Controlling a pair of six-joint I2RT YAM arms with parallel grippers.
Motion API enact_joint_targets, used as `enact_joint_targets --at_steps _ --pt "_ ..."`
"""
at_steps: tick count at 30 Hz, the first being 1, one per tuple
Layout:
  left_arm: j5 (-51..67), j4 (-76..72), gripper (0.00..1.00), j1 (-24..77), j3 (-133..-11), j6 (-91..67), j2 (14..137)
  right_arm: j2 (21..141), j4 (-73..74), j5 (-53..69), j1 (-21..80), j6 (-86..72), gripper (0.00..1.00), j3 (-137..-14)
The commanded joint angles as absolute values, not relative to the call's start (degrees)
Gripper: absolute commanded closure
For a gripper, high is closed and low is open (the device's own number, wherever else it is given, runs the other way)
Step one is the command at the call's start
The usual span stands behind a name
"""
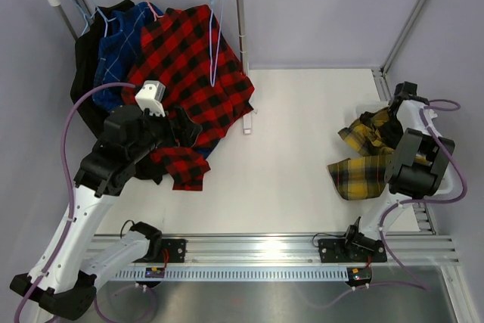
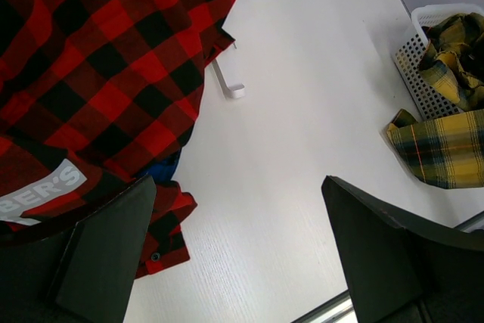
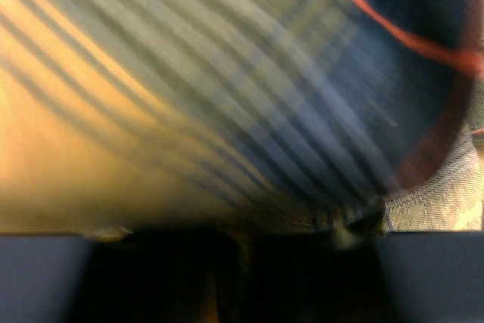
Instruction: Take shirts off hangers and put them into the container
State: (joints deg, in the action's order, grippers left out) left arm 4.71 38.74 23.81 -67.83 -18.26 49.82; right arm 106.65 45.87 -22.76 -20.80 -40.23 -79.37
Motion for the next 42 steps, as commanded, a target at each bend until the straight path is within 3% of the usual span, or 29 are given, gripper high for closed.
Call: enact_joint_targets --at_steps 1,2,7,14,19,23,34,42 --pt "4.7 37.4 0.01 23.6 -69.3 -18.1 49.8 98.5 50.3 -22.8 -20.9 -38.6 0.45 -83.8" --pt "4.7 37.4 0.01 23.6 -69.6 -18.1 49.8 96.9 50.7 -23.2 -20.8 -38.2 0.34 -84.5" --pt "4.6 37.4 0.01 23.6 -70.8 -17.8 50.4 86.1 50.2 -25.0 -18.2 -34.3 0.14 -82.1" --pt "4.8 37.3 0.01 23.6 -72.4 -17.1 51.8 71.1 49.0 -27.0 -2.2 -28.8 0.14 -72.0" --pt "5.0 37.4 0.01 23.6 -72.1 -17.2 51.9 72.5 54.7 -33.4 14.7 -29.6 0.13 -67.9" --pt "5.6 37.4 0.01 23.6 -71.5 -17.5 51.9 77.2 59.8 -38.1 22.4 -38.7 0.12 -63.8" --pt "6.1 37.4 0.01 23.6 -70.0 -17.7 50.4 89.4 66.1 -39.6 24.3 -63.4 0.01 -66.0" --pt "7.2 37.4 0.01 23.6 -68.4 -18.3 48.4 96.6 75.7 -45.2 22.3 -80.1 0.01 -71.3"
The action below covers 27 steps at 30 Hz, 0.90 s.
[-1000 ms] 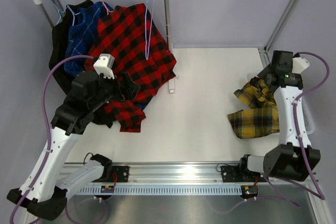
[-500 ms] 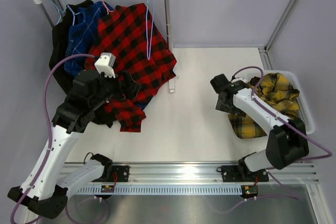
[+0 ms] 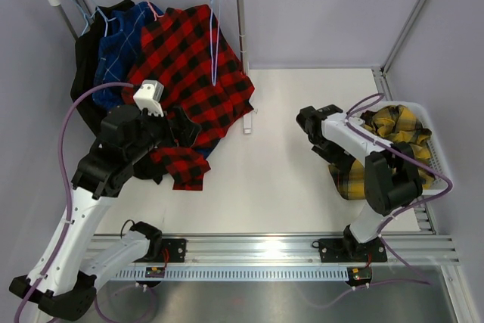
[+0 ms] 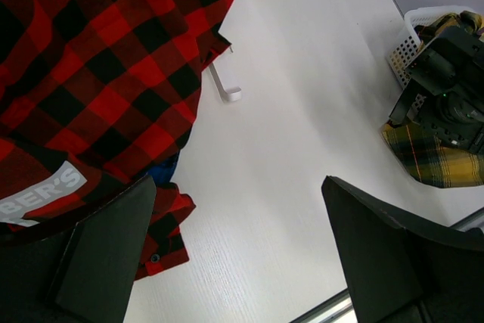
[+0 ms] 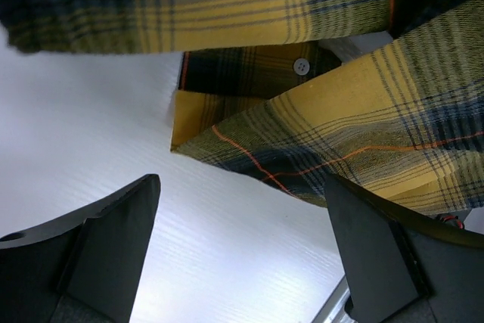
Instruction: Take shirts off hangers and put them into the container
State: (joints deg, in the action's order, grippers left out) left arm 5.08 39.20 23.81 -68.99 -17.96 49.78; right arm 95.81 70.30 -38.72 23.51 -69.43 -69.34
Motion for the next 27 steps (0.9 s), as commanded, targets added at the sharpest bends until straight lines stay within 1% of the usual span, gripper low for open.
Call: enact_joint_targets --at_steps 1,5,9,11,12,14,15,18,19,21,22,23,25,26,27 --pt "7.2 37.4 0.01 23.6 -68.0 -18.3 48.3 97.3 75.1 -44.4 20.8 -79.7 0.01 -71.3" --pt "7.5 37.4 0.01 23.6 -67.4 -18.3 47.4 98.7 75.1 -44.6 17.3 -81.5 0.0 -69.8" --pt "7.4 37.4 0.01 23.6 -66.8 -17.8 46.8 98.3 71.8 -44.1 15.2 -80.2 0.01 -67.3" --pt "7.4 37.4 0.01 23.6 -66.7 -17.8 46.7 99.1 70.5 -44.2 15.1 -79.6 0.03 -67.0" --pt "7.4 37.4 0.01 23.6 -66.8 -17.8 46.7 99.7 70.2 -44.1 15.1 -79.4 0.08 -67.1" --pt "7.3 37.4 0.01 23.6 -66.8 -17.6 46.7 101.2 70.3 -43.7 15.1 -79.3 0.12 -67.6" --pt "7.3 37.4 0.01 23.6 -66.9 -17.5 46.7 101.7 70.5 -43.7 15.1 -79.3 0.18 -67.6" --pt "7.4 37.4 0.01 23.6 -67.0 -17.5 46.6 102.2 71.2 -43.5 15.1 -79.4 0.31 -67.7" --pt "7.4 37.5 0.01 23.6 -67.1 -17.6 46.6 101.3 71.2 -43.4 15.1 -79.2 0.39 -67.5" --pt "7.4 37.4 0.01 23.6 -67.1 -17.7 46.6 99.1 70.2 -43.0 15.1 -77.5 0.48 -67.5" --pt "7.5 37.4 0.01 23.6 -67.1 -17.7 46.6 98.1 69.4 -42.5 15.1 -76.0 0.57 -67.6" --pt "7.4 37.4 0.01 23.6 -67.1 -17.8 46.7 97.1 69.3 -42.3 15.1 -74.2 0.63 -67.8" --pt "7.3 37.4 0.01 23.6 -67.4 -17.8 46.8 94.0 68.3 -41.5 15.0 -71.4 0.79 -69.2" --pt "7.2 37.4 0.01 23.6 -67.5 -17.8 46.8 92.9 68.5 -41.7 15.1 -70.0 0.96 -70.0" --pt "7.2 37.4 0.01 23.6 -67.6 -17.8 46.9 90.6 68.5 -42.2 15.1 -69.1 1.0 -70.7"
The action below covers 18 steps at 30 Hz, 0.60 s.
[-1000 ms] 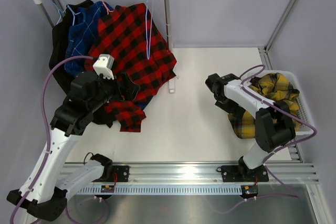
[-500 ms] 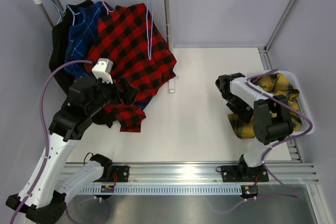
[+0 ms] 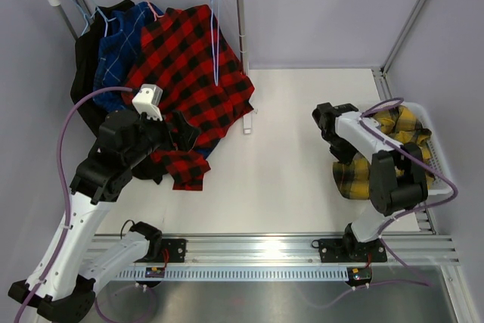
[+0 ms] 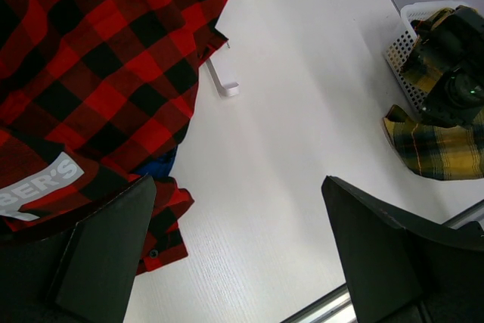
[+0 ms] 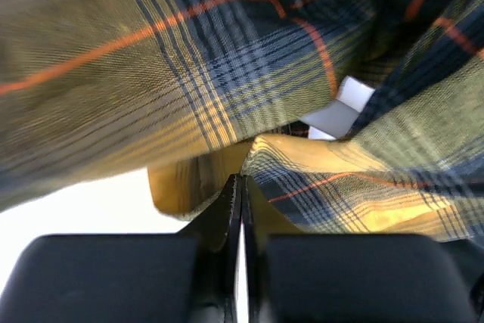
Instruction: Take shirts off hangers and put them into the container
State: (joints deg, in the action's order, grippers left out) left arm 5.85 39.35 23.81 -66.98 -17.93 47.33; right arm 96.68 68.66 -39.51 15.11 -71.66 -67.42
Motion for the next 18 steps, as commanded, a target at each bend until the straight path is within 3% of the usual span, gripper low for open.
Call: enact_joint_targets --at_steps 1,10,18 --pt "7.0 37.4 0.01 23.6 -67.8 -17.8 47.0 89.5 68.6 -42.8 15.1 -66.9 1.0 -72.7" --pt "6.4 37.8 0.01 23.6 -68.9 -17.7 47.5 79.4 67.9 -47.5 8.1 -55.5 1.0 -84.7" --pt "6.2 37.8 0.01 23.6 -68.9 -17.8 47.2 77.0 61.1 -46.5 -15.8 -49.0 1.0 -87.9"
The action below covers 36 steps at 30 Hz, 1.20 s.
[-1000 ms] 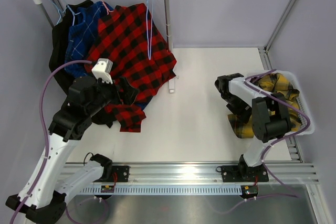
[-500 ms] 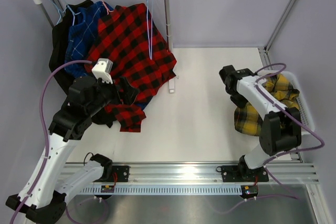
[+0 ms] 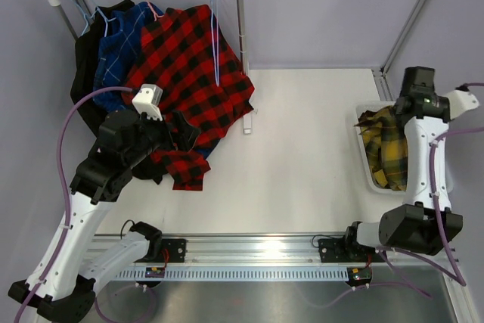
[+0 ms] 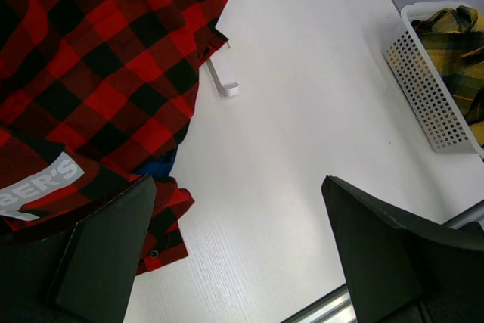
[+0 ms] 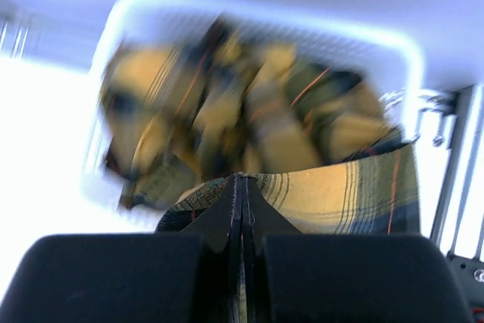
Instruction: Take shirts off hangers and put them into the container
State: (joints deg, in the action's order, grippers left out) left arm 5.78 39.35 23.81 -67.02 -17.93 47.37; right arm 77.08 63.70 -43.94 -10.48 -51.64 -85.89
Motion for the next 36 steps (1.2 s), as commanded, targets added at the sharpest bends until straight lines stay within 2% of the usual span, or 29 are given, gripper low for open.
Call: enact_joint_targets --at_steps 1,5,12,20,25,26,28,29,30,33,36 --pt "6.5 37.8 0.01 23.6 -68.9 -17.9 47.2 77.4 60.6 -46.5 -17.3 -48.9 1.0 -87.6" --pt "6.2 37.9 0.01 23.6 -68.7 -17.8 47.0 82.0 59.8 -45.7 -22.1 -50.6 1.0 -85.5" --pt "6.5 37.9 0.01 23.6 -68.2 -18.5 46.8 94.3 56.3 -42.7 -23.0 -54.0 1.0 -79.0" --pt "5.9 38.3 0.01 23.6 -67.9 -18.9 46.8 109.8 56.7 -37.4 -23.0 -53.3 1.0 -81.4" --pt "5.5 38.5 0.01 23.6 -68.5 -18.9 46.8 108.4 57.3 -39.7 -23.0 -50.7 0.84 -83.3" --pt "5.5 38.5 0.01 23.6 -68.6 -19.0 47.0 106.5 58.7 -40.8 -23.1 -50.4 0.69 -84.1" --pt "5.4 38.5 0.01 23.6 -69.0 -19.0 47.3 104.4 59.7 -41.2 -23.1 -48.0 0.49 -86.7" --pt "5.4 38.5 0.01 23.6 -69.2 -19.0 47.4 101.5 60.6 -41.8 -23.0 -47.4 0.36 -87.6" --pt "5.4 38.5 0.01 23.6 -69.3 -19.1 47.5 99.8 60.6 -42.0 -23.0 -46.8 0.3 -88.8" --pt "5.4 38.5 0.01 23.6 -69.9 -18.9 48.1 92.7 58.1 -39.9 -22.7 -41.3 0.18 -89.5" --pt "5.3 38.4 0.01 23.6 -70.4 -18.6 48.6 86.8 53.8 -34.4 -21.4 -33.0 0.14 -88.8"
